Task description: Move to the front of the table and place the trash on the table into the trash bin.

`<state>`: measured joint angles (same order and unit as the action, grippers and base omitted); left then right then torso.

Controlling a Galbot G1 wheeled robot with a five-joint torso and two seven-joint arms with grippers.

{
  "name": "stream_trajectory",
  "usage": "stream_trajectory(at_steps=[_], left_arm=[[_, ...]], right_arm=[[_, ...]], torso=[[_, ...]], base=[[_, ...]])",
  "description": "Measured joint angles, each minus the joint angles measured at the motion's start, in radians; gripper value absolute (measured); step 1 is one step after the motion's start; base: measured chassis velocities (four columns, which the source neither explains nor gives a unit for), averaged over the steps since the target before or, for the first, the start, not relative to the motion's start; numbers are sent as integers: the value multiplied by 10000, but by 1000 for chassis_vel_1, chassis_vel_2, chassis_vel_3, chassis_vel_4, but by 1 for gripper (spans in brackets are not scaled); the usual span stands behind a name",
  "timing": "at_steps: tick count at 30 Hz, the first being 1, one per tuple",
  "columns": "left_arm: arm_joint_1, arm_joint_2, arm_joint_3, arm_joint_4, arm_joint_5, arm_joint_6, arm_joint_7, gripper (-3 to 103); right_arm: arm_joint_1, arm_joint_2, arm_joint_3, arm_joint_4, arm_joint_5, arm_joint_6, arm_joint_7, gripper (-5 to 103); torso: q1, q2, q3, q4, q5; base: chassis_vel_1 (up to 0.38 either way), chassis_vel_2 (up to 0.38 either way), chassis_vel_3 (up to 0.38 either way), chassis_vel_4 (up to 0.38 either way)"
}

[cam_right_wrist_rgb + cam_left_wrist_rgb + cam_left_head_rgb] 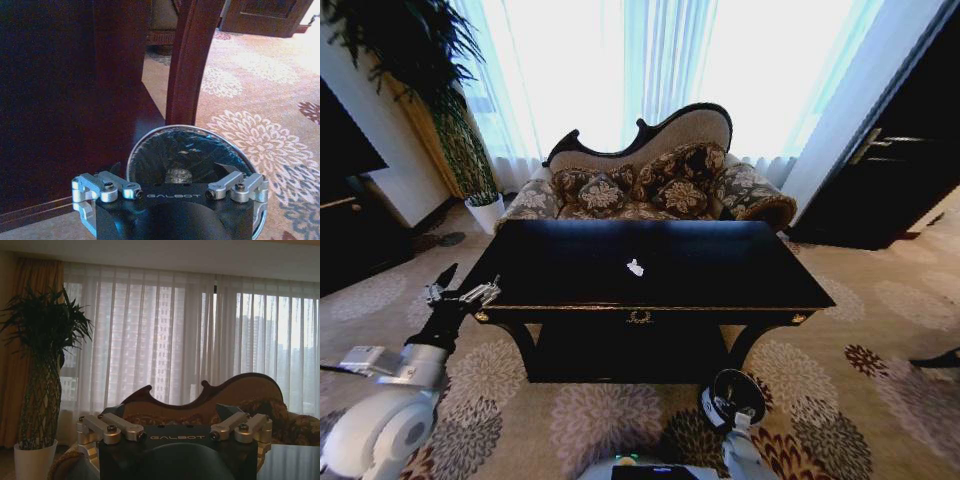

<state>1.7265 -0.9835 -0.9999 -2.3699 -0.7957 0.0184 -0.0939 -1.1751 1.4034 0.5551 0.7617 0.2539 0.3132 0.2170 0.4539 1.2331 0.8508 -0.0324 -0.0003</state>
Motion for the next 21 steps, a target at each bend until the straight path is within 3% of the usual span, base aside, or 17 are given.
stream_trajectory(at_steps=[5, 10, 21], left_arm=[[0, 0, 0, 0, 0, 0, 0, 100], [0, 0, 0, 0, 0, 0, 0, 100], [0, 0, 0, 0, 0, 0, 0, 100]], right_arm=[[-620, 211, 5, 726, -63, 333, -27, 100], [-1645, 281, 85, 1698, -765, 1695, -47, 100], [-3093, 238, 234, 3130, -964, 3127, -518, 100]], torso=[[0, 0, 0, 0, 1], [-1, 1, -1, -1, 0], [-1, 1, 0, -1, 0]], base=[[0, 0, 0, 0], [0, 0, 0, 0], [0, 0, 0, 0]])
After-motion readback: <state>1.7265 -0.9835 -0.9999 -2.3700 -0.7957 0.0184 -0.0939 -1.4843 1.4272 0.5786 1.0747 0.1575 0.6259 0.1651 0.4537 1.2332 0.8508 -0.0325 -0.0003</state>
